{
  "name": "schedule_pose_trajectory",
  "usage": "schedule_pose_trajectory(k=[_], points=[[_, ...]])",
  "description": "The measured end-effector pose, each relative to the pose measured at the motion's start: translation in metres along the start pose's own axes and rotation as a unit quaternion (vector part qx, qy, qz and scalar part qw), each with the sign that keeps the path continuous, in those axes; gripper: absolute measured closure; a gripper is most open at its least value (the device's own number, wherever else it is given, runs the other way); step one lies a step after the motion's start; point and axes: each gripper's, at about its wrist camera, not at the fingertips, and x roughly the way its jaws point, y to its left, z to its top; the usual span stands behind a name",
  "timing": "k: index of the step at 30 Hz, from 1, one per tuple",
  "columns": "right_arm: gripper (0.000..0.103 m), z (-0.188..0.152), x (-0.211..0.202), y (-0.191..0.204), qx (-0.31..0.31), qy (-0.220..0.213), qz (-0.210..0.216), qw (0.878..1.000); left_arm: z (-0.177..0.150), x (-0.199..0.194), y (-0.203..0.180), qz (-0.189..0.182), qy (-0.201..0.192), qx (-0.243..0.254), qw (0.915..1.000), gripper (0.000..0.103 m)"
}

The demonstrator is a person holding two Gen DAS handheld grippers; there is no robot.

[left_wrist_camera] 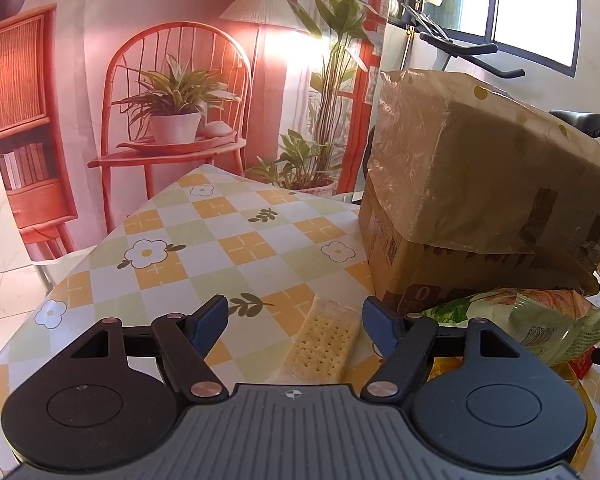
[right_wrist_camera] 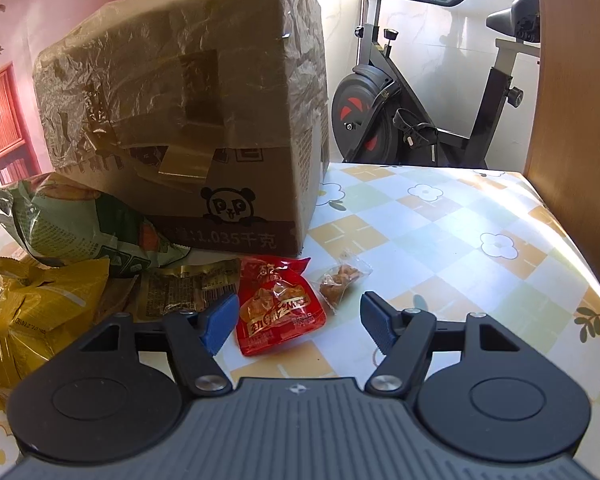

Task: Organize snacks
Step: 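Move both grippers down in front of the box to the remaining snacks, then grasp the saltine cracker packet with the left gripper while the right grasps the red packet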

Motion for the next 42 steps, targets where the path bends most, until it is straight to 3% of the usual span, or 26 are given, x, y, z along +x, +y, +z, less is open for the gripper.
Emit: schedule_pose_trajectory(k=[10, 13, 16, 18, 20, 28, 33, 42], points=[[0.041, 0.021, 0.046, 0.014, -0.067, 0.031, 0.024, 0.997, -0.003, 0.001, 0.002, 0.001, 0.006, 0.002, 1.0000, 0.027], [0.047, 0.020, 0.060, 0.010, -0.044, 0.054, 0.020, 0.997, -0.004, 0.001, 0.003, 0.000, 0.008, 0.000, 1.0000, 0.027], [0.047, 0.017, 0.059, 0.008, -0.034, 0.049, 0.017, 0.998, -0.005, 0.002, 0.003, -0.001, 0.009, 0.000, 1.0000, 0.027], [0.054, 0.016, 0.057, 0.009, -0.036, 0.048, 0.012, 0.998, -0.006, 0.003, 0.003, 0.000, 0.012, 0.001, 0.9999, 0.027], [0.064, 0.015, 0.054, 0.008, -0.019, 0.044, 0.009, 0.999, -0.007, 0.005, 0.002, 0.000, 0.014, -0.001, 0.9999, 0.027], [0.072, -0.005, 0.023, 0.003, 0.030, -0.008, 0.025, 0.999, -0.010, 0.009, 0.008, -0.019, 0.026, -0.007, 0.9995, 0.028], [0.074, -0.008, 0.009, 0.008, 0.029, -0.040, 0.014, 0.999, -0.011, 0.012, 0.011, -0.010, 0.029, -0.008, 0.9995, 0.028], [0.077, -0.011, 0.004, 0.008, 0.027, -0.051, 0.022, 0.998, -0.015, 0.027, 0.015, -0.013, 0.059, 0.004, 0.9981, 0.029]])
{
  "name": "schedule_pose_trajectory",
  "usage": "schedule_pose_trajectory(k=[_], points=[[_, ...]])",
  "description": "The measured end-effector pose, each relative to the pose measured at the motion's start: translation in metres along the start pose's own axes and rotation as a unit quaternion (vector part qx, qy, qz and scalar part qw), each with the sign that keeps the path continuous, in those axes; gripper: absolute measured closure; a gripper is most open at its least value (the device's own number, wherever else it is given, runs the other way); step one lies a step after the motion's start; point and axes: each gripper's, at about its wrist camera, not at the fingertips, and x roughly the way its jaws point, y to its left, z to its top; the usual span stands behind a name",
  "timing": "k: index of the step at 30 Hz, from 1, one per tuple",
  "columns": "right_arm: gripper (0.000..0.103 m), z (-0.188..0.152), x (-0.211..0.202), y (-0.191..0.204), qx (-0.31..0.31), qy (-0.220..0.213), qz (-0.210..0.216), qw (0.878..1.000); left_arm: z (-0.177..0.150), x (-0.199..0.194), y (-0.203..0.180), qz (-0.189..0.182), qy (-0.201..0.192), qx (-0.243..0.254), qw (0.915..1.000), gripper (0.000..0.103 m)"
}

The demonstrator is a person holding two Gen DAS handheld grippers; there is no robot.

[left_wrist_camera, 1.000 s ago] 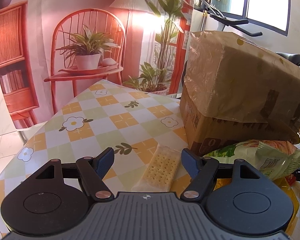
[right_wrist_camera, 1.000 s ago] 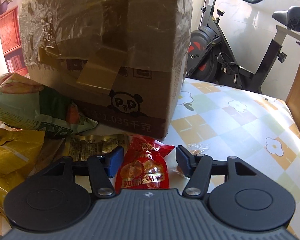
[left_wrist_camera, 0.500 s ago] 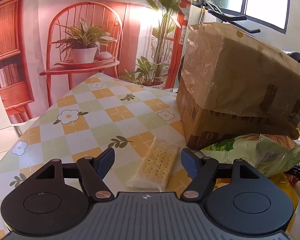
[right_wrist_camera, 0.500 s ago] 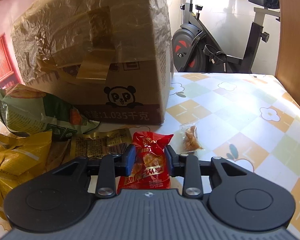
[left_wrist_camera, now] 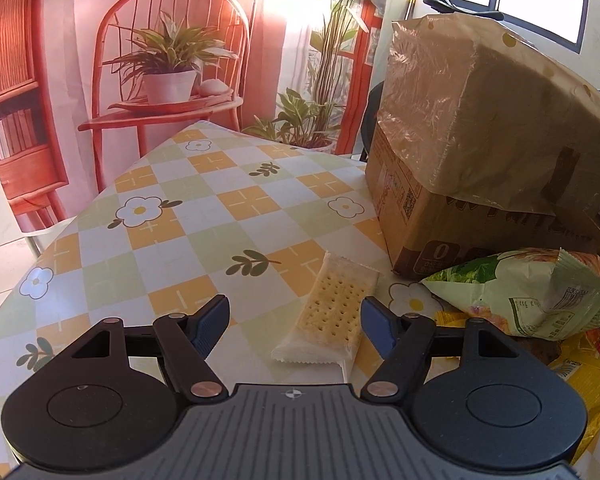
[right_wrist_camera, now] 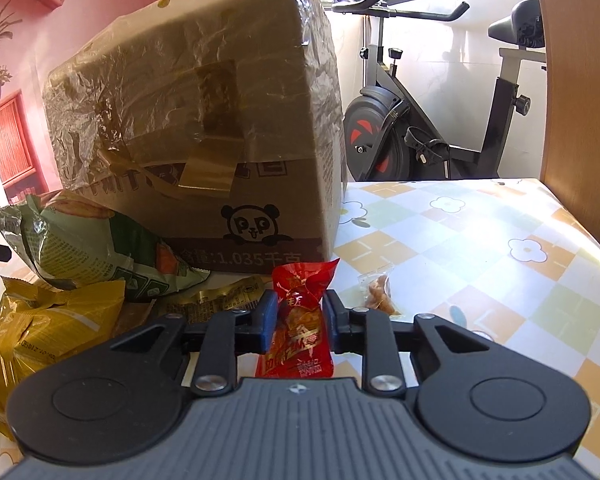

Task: Organize snacks
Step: 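Grasp the saltine cracker packet with the left gripper while the right grasps the red packet, then lift both packets over the box and open both grippers to drop them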

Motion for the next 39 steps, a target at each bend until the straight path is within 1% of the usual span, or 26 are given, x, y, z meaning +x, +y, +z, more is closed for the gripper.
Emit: schedule_pose_trajectory(k=[5, 9, 11, 14, 16, 17, 18, 20, 23, 27, 31, 32, 39], points=[[0.077, 0.000, 0.000, 0.000, 0.001, -0.001, 0.002, 1.000, 0.003, 0.019, -0.007, -0.021, 0.011, 0.024, 0.9994, 0.028], [0.077, 0.000, 0.000, -0.001, 0.003, -0.001, 0.003, 1.000, 0.006, 0.039, -0.019, -0.018, 0.013, 0.050, 0.9985, 0.029], [0.077, 0.001, 0.001, -0.002, 0.004, 0.000, 0.003, 1.000, 0.008, 0.052, -0.025, -0.020, 0.022, 0.066, 0.9974, 0.029], [0.077, 0.001, 0.001, -0.003, 0.009, 0.000, 0.007, 1.000, 0.007, 0.066, -0.029, -0.015, 0.032, 0.064, 0.9973, 0.029], [0.077, 0.001, 0.001, -0.004, 0.013, 0.000, 0.010, 1.000, 0.004, 0.070, -0.029, -0.006, 0.036, 0.056, 0.9978, 0.031], [0.077, 0.001, 0.001, -0.004, 0.014, 0.000, 0.011, 1.000, 0.002, 0.071, -0.029, -0.003, 0.037, 0.059, 0.9976, 0.037], [0.077, 0.001, 0.001, -0.004, 0.015, 0.000, 0.012, 1.000, 0.000, 0.071, -0.030, -0.001, 0.037, 0.063, 0.9973, 0.049], [0.079, 0.001, 0.001, -0.005, 0.016, -0.001, 0.014, 1.000, -0.004, 0.068, -0.032, 0.010, 0.037, 0.072, 0.9966, 0.055], [0.080, 0.001, -0.001, -0.004, 0.016, -0.006, 0.016, 1.000, -0.008, 0.059, -0.028, 0.006, 0.040, 0.057, 0.9975, 0.055], [0.082, 0.001, -0.007, -0.004, 0.018, -0.021, 0.010, 1.000, -0.009, 0.041, -0.022, 0.001, 0.024, 0.045, 0.9987, 0.055], [0.088, 0.005, -0.015, -0.001, 0.013, -0.029, 0.005, 0.999, -0.002, 0.020, -0.020, -0.006, -0.005, 0.033, 0.9994, 0.055], [0.092, 0.007, -0.019, 0.000, 0.012, -0.033, 0.006, 0.999, 0.000, 0.016, -0.020, -0.009, -0.012, 0.032, 0.9994, 0.055], [0.092, 0.030, -0.049, 0.007, 0.008, -0.074, 0.021, 0.997, 0.015, -0.009, -0.029, -0.033, -0.058, 0.019, 0.9976, 0.055]])
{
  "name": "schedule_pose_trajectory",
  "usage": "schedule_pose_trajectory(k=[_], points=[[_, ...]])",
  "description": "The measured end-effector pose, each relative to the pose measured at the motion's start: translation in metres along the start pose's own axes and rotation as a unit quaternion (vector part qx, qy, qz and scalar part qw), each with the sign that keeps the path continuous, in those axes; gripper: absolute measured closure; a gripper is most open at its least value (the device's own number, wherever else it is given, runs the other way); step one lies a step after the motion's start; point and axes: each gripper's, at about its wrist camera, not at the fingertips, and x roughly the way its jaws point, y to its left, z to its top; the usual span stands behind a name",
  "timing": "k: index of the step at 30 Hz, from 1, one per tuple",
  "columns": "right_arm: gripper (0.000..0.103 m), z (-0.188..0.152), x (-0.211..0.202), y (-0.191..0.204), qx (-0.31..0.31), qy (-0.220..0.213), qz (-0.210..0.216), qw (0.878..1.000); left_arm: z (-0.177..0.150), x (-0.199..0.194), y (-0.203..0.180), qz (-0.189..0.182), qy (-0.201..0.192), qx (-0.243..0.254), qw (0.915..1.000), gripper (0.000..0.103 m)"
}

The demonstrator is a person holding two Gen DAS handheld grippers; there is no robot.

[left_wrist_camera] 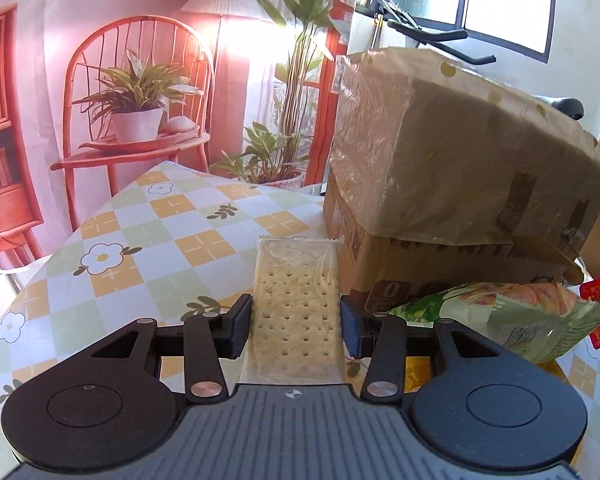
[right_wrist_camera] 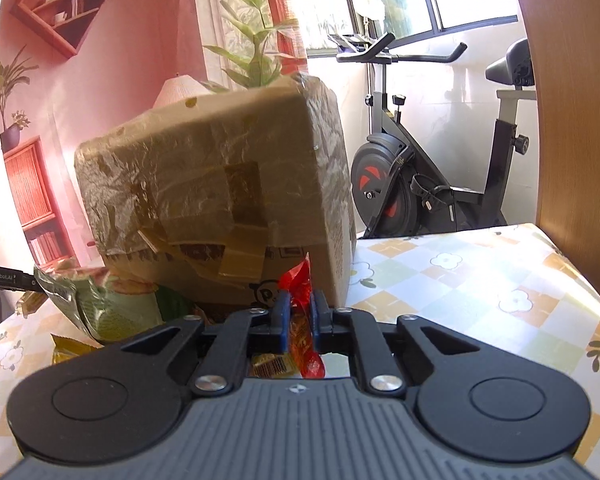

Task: Organize snacks
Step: 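Lift both packets over the box and open both grippers to drop them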

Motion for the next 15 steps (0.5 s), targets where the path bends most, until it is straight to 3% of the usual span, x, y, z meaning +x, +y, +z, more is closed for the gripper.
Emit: schedule_pose_trajectory(k=[9, 15], points=[[0.092, 0.065, -0.039, 0.022, -0.034, -0.095, 0.024, 0.995, 0.044, -0.039, -0.018, -0.024, -0.085, 0.012, 0.9960, 0.055], [0.092, 0.127, -0.024, 0.033, -0.050, -0.126, 0.043, 0.990, 0.098, -0.047, -0.037, -0.043, -0.119, 0.018, 0.9918, 0.055]])
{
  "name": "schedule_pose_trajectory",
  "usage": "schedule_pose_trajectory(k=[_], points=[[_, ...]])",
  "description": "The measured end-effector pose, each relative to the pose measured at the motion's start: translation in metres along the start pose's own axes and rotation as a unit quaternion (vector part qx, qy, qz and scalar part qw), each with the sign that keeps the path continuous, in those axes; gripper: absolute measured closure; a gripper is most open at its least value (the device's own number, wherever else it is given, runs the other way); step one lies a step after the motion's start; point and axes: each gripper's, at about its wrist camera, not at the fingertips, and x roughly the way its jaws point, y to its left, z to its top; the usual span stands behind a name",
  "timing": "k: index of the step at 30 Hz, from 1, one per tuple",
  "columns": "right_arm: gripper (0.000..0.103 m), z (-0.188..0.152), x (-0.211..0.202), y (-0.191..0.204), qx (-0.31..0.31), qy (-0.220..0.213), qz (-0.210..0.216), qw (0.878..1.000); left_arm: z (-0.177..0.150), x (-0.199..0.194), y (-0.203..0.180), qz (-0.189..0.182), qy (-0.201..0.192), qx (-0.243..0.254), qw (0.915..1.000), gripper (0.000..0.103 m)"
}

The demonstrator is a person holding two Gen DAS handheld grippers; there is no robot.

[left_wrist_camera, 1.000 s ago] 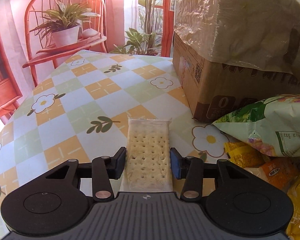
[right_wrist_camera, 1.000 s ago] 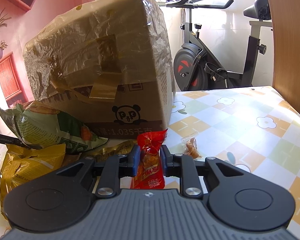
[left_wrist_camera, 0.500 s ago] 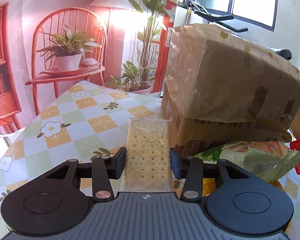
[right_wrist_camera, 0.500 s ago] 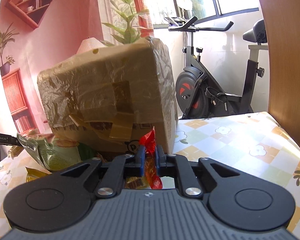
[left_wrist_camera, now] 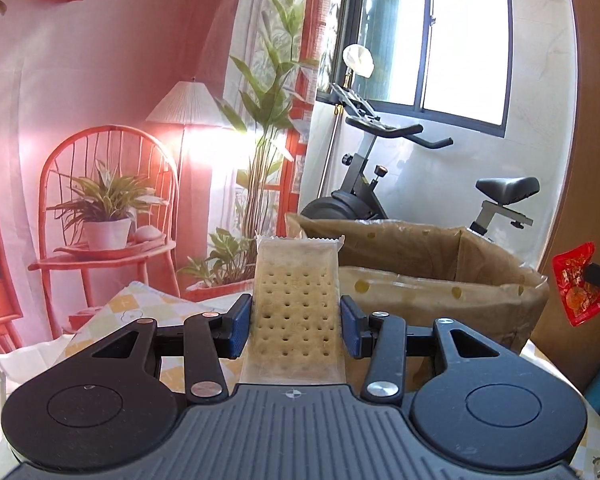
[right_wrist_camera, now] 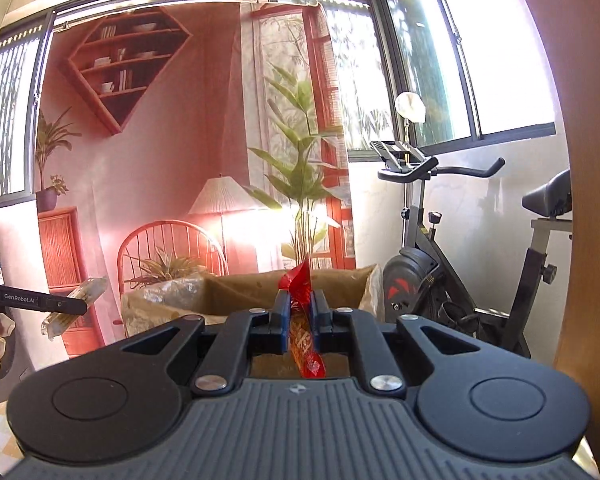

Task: Organize snacks
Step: 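Lift both packets over the box and open both grippers to drop them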

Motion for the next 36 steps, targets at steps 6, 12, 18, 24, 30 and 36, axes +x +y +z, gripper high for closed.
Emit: schedule_pose_trajectory(k=[6, 12, 18, 24, 30, 36], points=[[0.092, 0.040, 0.072, -0.003, -0.017, 0.018, -0.001, 1.000, 0.059, 0.040, -0.032, -0.023, -0.019, 0.001, 0.9995, 0.055], [0.092, 0.036, 0.141, -0.009, -0.020, 0.078, -0.034, 0.996, 0.086, 0.104, -0.065, -0.019, 0.002, 0.023, 0.9996, 0.055], [0.092, 0.017, 0.162, -0.018, -0.015, 0.125, -0.071, 0.989, 0.078, 0.145, -0.086, -0.009, 0.042, 0.060, 0.9973, 0.055], [0.084, 0.006, 0.156, -0.029, -0.008, 0.150, -0.089, 0.985, 0.061, 0.148, -0.080, -0.004, 0.062, 0.070, 0.9956, 0.029], [0.056, 0.011, 0.135, -0.022, -0.018, 0.137, -0.064, 0.988, 0.060, 0.130, -0.073, -0.011, 0.059, 0.081, 0.9949, 0.028], [0.042, 0.011, 0.112, -0.013, -0.012, 0.135, -0.050, 0.989, 0.059, 0.102, -0.057, -0.014, 0.049, 0.062, 0.9967, 0.025]])
